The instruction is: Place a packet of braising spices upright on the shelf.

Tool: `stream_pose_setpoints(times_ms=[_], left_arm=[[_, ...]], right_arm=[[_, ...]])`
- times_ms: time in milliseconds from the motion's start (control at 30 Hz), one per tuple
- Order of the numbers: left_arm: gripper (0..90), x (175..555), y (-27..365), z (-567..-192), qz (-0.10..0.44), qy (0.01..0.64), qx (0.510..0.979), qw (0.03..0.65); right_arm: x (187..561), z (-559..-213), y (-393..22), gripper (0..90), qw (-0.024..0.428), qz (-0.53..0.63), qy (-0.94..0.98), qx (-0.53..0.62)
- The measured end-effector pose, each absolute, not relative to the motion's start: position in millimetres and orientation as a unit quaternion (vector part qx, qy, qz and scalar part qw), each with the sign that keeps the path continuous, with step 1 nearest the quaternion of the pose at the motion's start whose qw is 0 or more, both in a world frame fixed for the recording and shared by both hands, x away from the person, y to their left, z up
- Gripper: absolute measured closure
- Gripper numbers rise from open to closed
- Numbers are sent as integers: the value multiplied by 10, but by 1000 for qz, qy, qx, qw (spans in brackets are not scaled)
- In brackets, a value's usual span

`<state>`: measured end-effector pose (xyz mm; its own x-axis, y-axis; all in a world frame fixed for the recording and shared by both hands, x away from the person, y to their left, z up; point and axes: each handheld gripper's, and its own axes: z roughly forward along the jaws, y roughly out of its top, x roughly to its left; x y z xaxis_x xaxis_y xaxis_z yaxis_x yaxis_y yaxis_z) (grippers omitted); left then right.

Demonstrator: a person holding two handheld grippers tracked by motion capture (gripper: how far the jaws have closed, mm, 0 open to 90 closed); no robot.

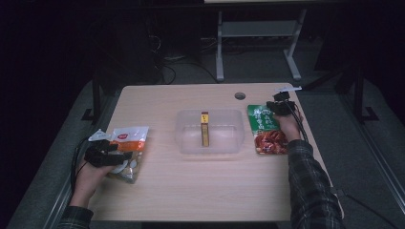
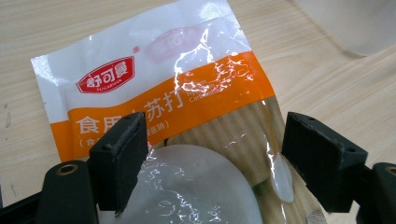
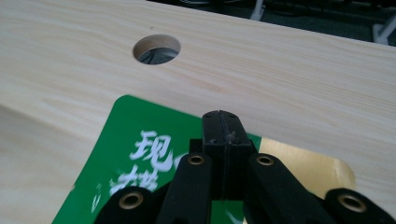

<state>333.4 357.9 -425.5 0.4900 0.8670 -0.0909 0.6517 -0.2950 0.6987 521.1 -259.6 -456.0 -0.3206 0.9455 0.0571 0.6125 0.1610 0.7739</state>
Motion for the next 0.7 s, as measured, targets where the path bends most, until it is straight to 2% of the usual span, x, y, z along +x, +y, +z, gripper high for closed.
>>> stream_pose_setpoints(times_ms=[700], left_arm=[[222, 3318, 3605, -4248, 155, 483, 786, 352]], right_arm=[[5375, -4750, -2575, 900, 218, 321, 739, 551]])
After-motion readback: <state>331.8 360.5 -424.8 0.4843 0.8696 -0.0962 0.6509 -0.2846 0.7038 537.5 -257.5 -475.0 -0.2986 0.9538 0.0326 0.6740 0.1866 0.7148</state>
